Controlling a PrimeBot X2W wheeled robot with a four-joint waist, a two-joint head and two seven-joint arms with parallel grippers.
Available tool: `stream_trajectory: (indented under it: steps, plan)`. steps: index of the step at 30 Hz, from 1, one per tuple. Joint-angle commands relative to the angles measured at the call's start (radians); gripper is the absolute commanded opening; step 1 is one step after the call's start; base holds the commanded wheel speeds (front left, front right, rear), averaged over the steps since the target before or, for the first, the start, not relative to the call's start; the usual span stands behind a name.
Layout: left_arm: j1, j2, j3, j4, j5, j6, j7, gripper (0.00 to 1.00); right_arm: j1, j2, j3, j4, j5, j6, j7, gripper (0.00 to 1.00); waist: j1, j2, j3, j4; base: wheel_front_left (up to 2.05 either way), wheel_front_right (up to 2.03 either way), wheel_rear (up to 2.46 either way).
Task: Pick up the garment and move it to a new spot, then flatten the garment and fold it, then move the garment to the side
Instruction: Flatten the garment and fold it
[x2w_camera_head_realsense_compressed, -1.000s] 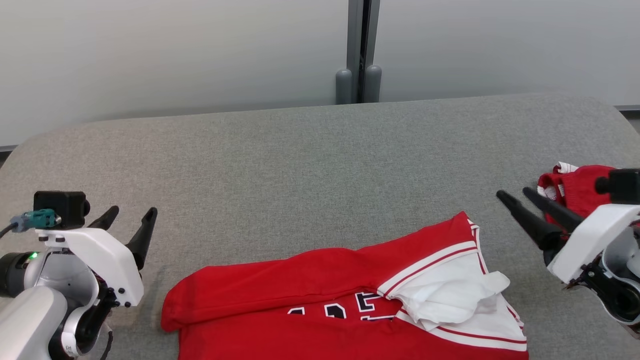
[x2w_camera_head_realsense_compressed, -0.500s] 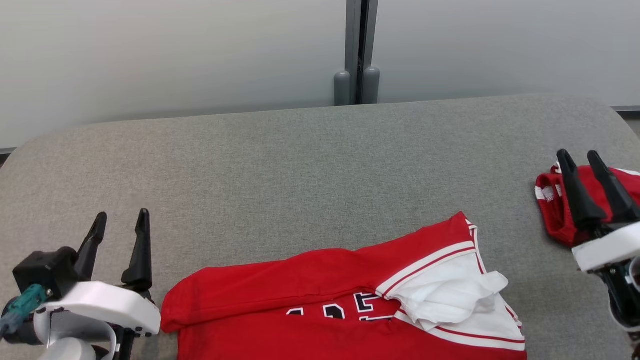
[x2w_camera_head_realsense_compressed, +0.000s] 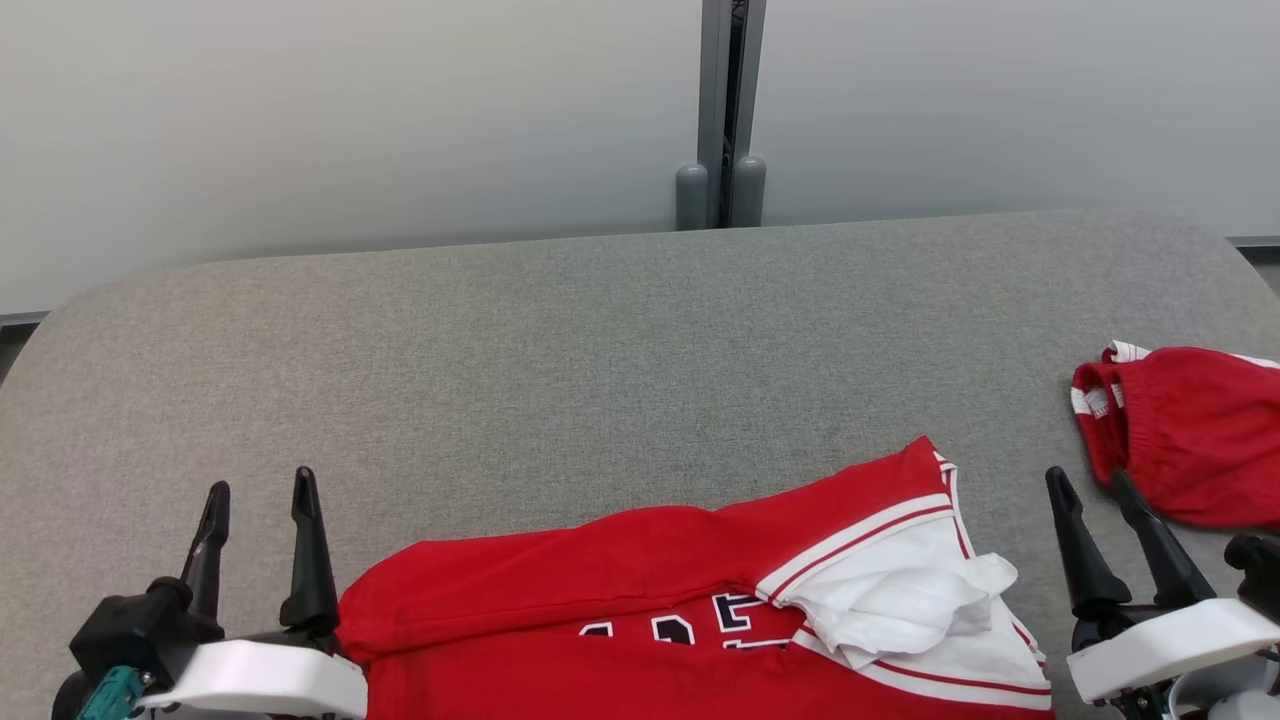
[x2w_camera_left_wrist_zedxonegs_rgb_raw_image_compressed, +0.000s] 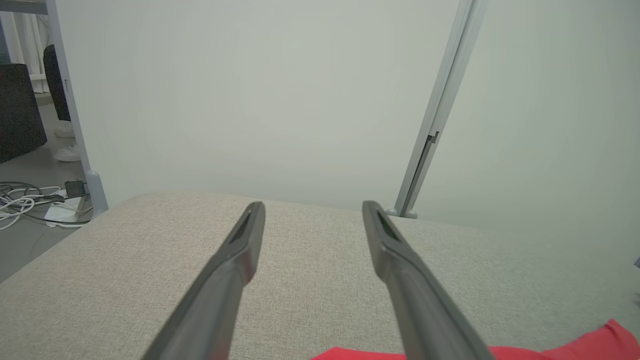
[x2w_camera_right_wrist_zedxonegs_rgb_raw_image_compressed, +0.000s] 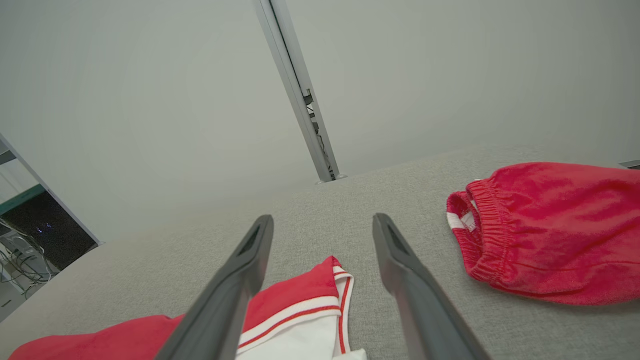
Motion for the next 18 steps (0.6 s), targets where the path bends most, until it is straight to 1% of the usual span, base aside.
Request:
stream_trajectory:
  steps: [1, 5, 8, 9, 12, 18]
  plan:
    - [0.016, -0.011, 0.023, 0.003, 0.024, -0.021, -0.004, 1.00, 0.000, -0.003, 0.005, 0.001, -0.004, 0.001, -0.003, 1.00, 0.0000, 0.0000, 0.000, -0.001, 0.00, 0.00, 0.00]
    - [0.025, -0.047, 0.061, 0.024, 0.062, -0.073, -0.004, 1.00, -0.018, -0.012, 0.023, 0.016, 0.003, 0.001, 0.027, 1.00, 0.0000, 0.0000, -0.001, -0.001, 0.00, 0.00, 0.00]
    - [0.024, -0.069, 0.083, 0.034, 0.087, -0.101, -0.004, 1.00, -0.034, -0.016, 0.046, 0.045, 0.005, 0.001, 0.077, 1.00, 0.0000, 0.0000, 0.004, -0.001, 0.00, 0.00, 0.00]
    - [0.024, -0.069, 0.083, 0.034, 0.087, -0.101, -0.004, 1.00, -0.034, -0.016, 0.046, 0.045, 0.005, 0.001, 0.077, 1.00, 0.0000, 0.0000, 0.004, -0.001, 0.00, 0.00, 0.00]
    - [0.013, -0.087, 0.093, 0.049, 0.104, -0.129, -0.004, 1.00, -0.062, -0.011, 0.067, 0.097, 0.012, 0.001, 0.138, 1.00, 0.0000, 0.0000, 0.015, 0.003, 0.00, 0.00, 0.00]
    - [-0.019, -0.124, 0.104, 0.083, 0.136, -0.179, -0.004, 1.00, -0.115, 0.020, 0.073, 0.232, 0.051, 0.001, 0.237, 1.00, 0.0000, 0.0000, 0.032, 0.029, 0.00, 0.00, 0.00]
